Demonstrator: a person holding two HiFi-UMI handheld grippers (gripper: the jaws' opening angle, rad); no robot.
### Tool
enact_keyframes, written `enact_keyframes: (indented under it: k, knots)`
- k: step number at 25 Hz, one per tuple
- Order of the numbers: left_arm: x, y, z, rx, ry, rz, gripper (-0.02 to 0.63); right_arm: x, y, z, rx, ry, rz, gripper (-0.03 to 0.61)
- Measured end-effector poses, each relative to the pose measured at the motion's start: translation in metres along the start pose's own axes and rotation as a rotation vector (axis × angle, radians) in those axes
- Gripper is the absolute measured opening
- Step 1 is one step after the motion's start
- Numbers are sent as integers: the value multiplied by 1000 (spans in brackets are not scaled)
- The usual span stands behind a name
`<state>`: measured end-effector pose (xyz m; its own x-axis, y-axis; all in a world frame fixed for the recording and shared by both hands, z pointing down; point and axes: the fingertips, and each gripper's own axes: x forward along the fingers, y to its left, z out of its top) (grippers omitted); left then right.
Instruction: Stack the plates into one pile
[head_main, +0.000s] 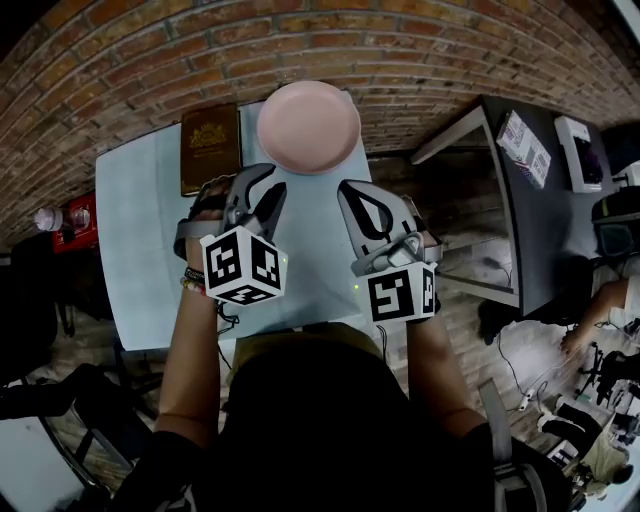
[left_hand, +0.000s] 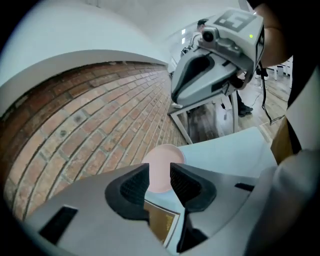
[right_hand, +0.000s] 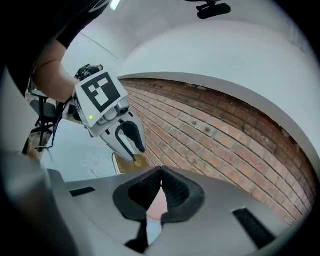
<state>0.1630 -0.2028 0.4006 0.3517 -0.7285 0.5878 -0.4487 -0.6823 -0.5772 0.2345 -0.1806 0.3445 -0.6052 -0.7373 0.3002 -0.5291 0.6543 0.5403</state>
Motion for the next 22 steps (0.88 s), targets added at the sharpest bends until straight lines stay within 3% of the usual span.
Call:
enact_keyframes:
  k: [11,17,22]
  knots:
    - [-106,54,31,-47,-254,130,144,-7,15,77,-12,-30,-65,34]
    - [-164,60,30,-71,-352,130,144,-16,38,124,-58,-34,-64,34]
    - [-199,60,20,-64,-374,119,143,-15,62,155,-81,-54,-51,34]
